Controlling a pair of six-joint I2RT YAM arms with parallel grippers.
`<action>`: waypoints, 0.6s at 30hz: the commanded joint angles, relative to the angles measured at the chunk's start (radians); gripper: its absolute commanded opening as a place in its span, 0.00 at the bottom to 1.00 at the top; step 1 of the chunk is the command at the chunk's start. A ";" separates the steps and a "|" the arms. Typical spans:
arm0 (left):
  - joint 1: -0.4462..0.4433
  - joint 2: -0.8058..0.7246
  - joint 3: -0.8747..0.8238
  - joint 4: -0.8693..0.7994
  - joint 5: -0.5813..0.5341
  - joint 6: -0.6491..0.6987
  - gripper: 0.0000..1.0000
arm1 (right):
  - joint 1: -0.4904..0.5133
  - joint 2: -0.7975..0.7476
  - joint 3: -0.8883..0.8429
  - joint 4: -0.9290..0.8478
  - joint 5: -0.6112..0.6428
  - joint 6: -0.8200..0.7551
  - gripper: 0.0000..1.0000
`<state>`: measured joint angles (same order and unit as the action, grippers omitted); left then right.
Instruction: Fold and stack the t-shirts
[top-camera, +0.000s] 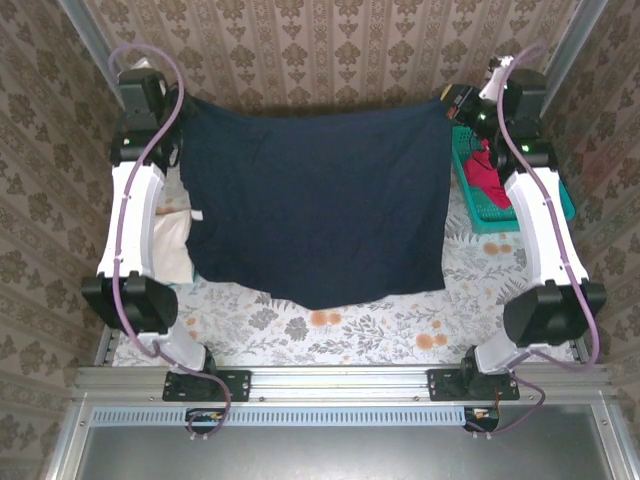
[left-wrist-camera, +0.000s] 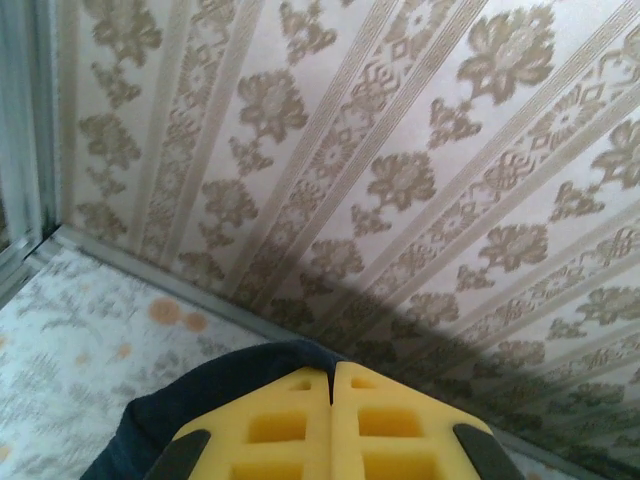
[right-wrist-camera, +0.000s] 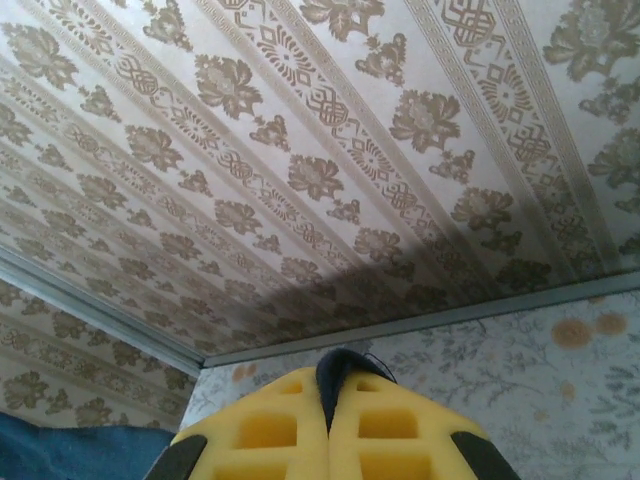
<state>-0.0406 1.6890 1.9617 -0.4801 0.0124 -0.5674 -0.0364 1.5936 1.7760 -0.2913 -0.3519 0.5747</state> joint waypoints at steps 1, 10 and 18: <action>0.025 0.031 0.272 0.000 0.052 0.022 0.00 | -0.002 0.035 0.201 0.090 -0.017 0.007 0.00; 0.084 0.099 0.743 -0.107 0.100 -0.002 0.00 | -0.009 0.078 0.529 0.025 -0.008 0.049 0.00; 0.090 -0.360 -0.125 0.106 0.120 -0.043 0.00 | -0.018 -0.288 -0.144 0.101 0.035 -0.003 0.00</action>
<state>0.0448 1.3834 2.0449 -0.4374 0.1215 -0.5781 -0.0406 1.3911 1.8393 -0.2047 -0.3592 0.5964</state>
